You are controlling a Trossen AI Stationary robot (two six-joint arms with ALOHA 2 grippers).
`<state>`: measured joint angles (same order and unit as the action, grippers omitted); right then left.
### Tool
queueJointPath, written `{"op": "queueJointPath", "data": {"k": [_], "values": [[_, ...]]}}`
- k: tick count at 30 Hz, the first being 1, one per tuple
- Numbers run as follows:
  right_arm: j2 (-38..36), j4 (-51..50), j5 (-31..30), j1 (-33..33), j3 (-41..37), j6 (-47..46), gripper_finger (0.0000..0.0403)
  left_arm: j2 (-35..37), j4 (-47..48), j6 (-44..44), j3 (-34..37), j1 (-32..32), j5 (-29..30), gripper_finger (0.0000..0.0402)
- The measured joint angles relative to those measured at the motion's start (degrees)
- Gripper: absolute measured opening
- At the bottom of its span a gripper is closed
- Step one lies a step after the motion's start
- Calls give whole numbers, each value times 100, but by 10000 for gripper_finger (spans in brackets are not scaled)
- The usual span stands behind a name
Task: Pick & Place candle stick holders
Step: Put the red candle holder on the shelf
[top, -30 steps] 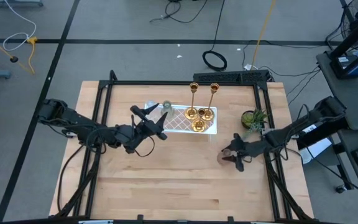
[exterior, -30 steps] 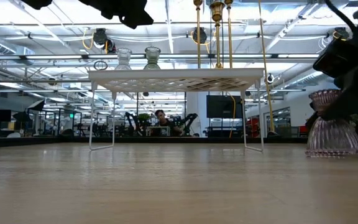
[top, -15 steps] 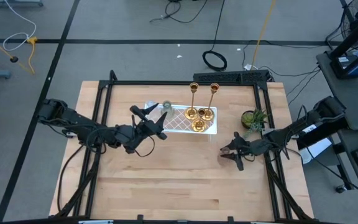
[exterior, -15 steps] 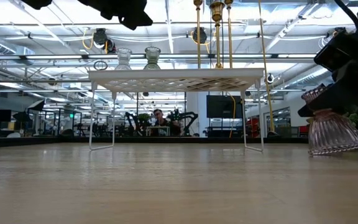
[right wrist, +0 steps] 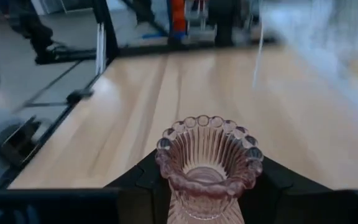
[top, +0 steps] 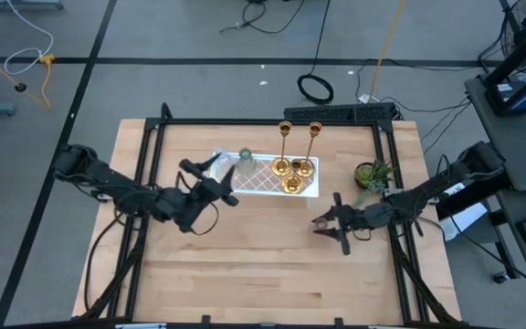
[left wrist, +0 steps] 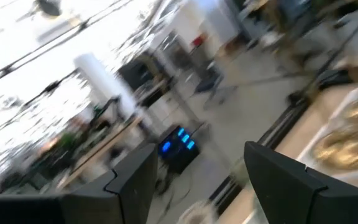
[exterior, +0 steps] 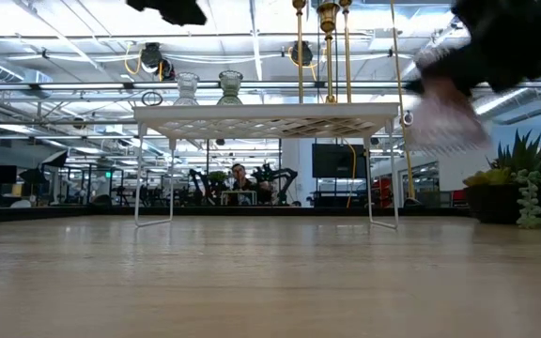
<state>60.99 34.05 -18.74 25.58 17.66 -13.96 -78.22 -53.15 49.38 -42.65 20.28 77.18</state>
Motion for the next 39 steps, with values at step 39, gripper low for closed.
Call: {"op": "queueJointPath", "data": {"k": [39], "values": [[3984, 906, -2637, -1450, 4305, 2879, 134, 678, -65, 598, 0, 386, 1185, 246]]}}
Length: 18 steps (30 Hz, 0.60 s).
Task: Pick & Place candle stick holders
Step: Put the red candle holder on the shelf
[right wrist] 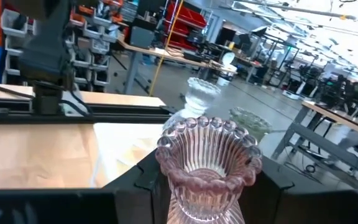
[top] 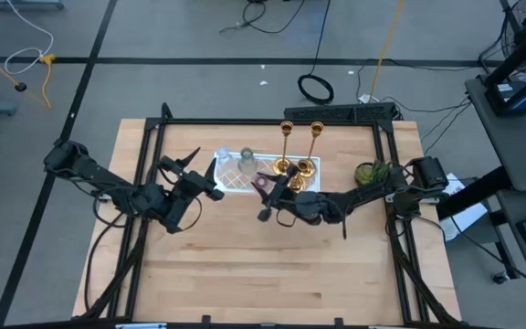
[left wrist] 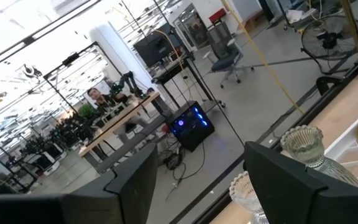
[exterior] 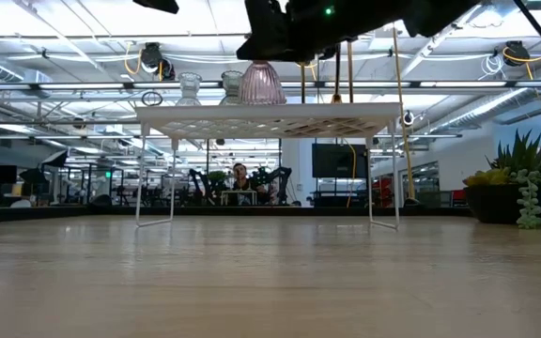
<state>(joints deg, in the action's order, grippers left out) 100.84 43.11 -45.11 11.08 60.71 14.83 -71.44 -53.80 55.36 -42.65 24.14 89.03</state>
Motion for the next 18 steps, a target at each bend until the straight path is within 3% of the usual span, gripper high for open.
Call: {"op": "queueJointPath", "data": {"k": [18], "values": [[-7, -445, 170, -357, 0, -212, 146, 0, -1, -32, 0, 0, -2, 246]]}}
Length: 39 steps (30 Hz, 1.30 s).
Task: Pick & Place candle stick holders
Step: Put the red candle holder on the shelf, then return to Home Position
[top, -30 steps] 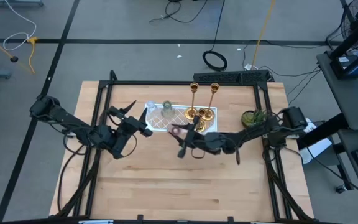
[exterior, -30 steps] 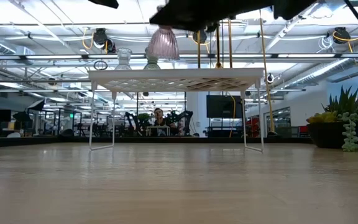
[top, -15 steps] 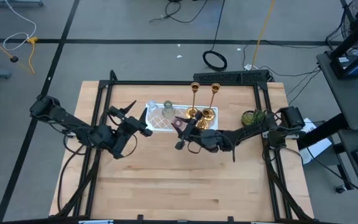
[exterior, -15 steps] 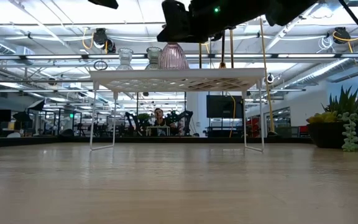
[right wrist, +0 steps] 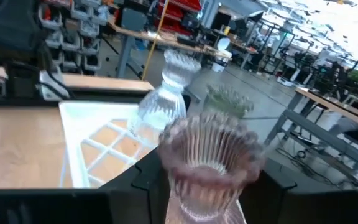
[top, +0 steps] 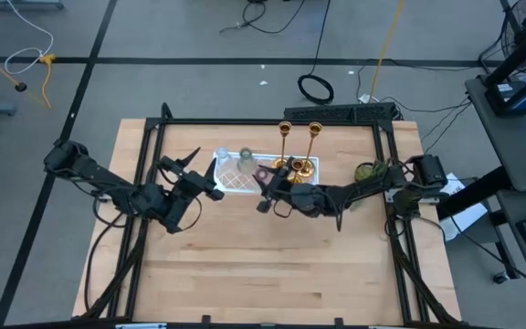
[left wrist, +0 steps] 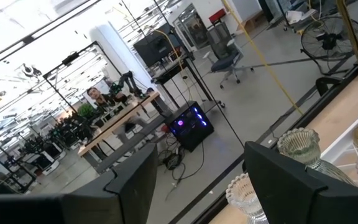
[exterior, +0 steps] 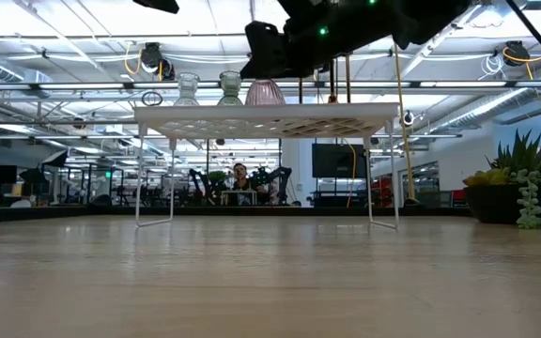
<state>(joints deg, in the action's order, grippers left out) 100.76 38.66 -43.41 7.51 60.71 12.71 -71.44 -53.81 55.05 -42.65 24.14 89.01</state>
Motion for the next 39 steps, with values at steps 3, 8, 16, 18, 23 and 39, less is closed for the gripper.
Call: {"op": "queueJointPath", "data": {"k": [3, 8, 16, 18, 23, 39], "values": [[12, -53, 2, -15, 0, 20, 158, 0, -1, 0, 0, 0, 0, 246], [9, -51, 17, -7, 0, 78, 185, 0, 0, 0, 0, 0, 0, 246], [-55, 3, -11, 4, -2, 170, 248, 0, -1, 0, 0, 0, 2, 246], [-88, 12, -18, 7, -2, 170, 260, 0, 0, 0, 0, 0, 2, 246], [-273, 49, -21, 20, -2, 328, 276, 0, -1, -21, 0, 0, 4, 246], [-854, 59, 235, 238, -9, 1113, 265, 0, 0, -47, 0, 30, 7, 246]]}}
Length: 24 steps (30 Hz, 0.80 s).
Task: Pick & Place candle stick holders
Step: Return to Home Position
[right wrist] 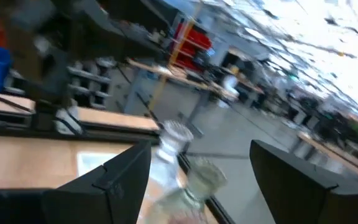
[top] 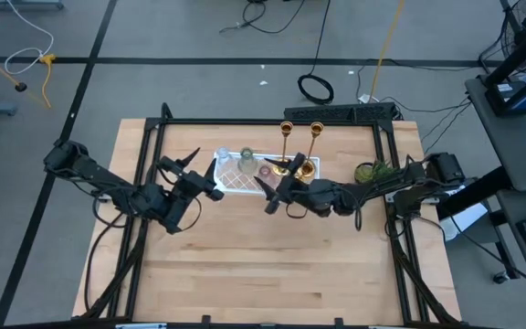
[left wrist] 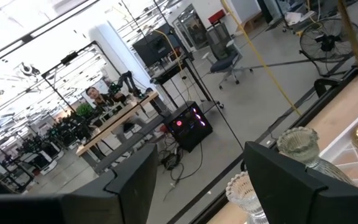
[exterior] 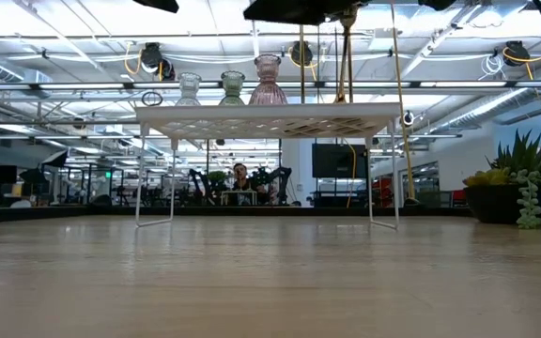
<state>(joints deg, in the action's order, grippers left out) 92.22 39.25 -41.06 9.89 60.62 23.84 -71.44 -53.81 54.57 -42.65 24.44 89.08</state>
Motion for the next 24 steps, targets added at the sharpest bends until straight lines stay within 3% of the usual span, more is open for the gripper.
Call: {"op": "queueJointPath", "data": {"k": [9, 19, 24], "values": [[-91, -71, 1528, -170, 0, -45, 265, -2, -1, -71, 0, 172, -4, 246], [-89, -300, 3706, -468, 0, -62, 265, -2, -2, -71, 0, 370, -10, 246], [-396, -1174, 4593, -450, -7, -65, 265, 74, 10, -73, 0, 705, -16, 246]]}}
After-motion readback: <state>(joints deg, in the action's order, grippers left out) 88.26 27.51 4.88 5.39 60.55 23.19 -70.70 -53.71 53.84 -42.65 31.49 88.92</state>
